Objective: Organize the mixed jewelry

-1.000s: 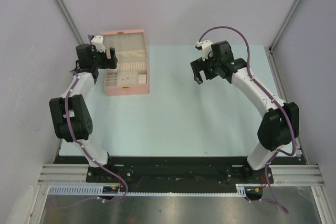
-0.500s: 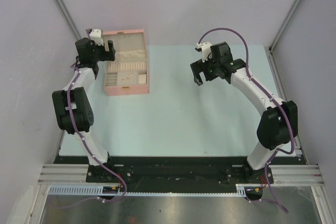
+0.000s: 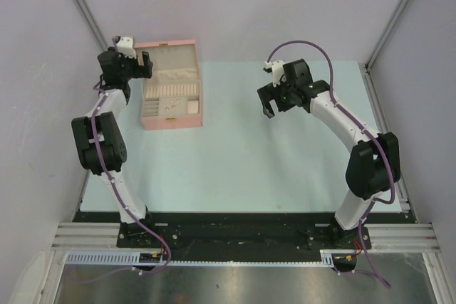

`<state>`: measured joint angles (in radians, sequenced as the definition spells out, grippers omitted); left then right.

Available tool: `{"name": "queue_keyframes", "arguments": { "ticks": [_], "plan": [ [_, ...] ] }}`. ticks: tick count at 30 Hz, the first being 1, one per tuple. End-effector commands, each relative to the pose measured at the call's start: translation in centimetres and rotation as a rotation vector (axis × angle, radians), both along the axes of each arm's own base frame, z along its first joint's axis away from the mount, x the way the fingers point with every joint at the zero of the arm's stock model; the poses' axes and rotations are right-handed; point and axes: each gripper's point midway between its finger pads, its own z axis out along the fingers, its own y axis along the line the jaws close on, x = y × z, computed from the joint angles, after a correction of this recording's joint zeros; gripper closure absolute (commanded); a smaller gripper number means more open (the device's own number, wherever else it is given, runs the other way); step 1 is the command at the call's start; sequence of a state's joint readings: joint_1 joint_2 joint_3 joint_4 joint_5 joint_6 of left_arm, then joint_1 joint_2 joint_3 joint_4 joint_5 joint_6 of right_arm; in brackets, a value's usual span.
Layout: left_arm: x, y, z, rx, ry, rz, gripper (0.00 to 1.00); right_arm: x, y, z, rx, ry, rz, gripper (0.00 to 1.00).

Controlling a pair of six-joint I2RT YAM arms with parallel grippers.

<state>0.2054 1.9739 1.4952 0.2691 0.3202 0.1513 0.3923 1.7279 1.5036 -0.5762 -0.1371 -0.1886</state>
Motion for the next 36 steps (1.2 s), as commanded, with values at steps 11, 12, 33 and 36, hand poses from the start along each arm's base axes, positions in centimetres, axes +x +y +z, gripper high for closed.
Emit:
{"name": "queue_keyframes", "arguments": {
  "ticks": [11, 12, 33, 36],
  "plan": [
    [2.4, -1.7, 4.2, 0.001, -0.170, -0.247, 0.00, 0.3, -0.1, 0.9, -0.010, -0.029, 0.003, 0.00],
    [2.3, -1.8, 4.3, -0.001, -0.177, -0.259, 0.00, 0.2, 0.0, 0.8, -0.011, -0.029, 0.003, 0.00],
    [-3.3, -1.8, 3.5, -0.101, -0.124, -0.381, 0.00, -0.3, 0.0, 1.0, -0.013, -0.039, 0.011, 0.00],
    [-3.6, -1.8, 3.5, -0.101, -0.120, -0.394, 0.00, -0.3, -0.1, 1.2, -0.016, -0.046, 0.008, 0.00]
  ]
}}
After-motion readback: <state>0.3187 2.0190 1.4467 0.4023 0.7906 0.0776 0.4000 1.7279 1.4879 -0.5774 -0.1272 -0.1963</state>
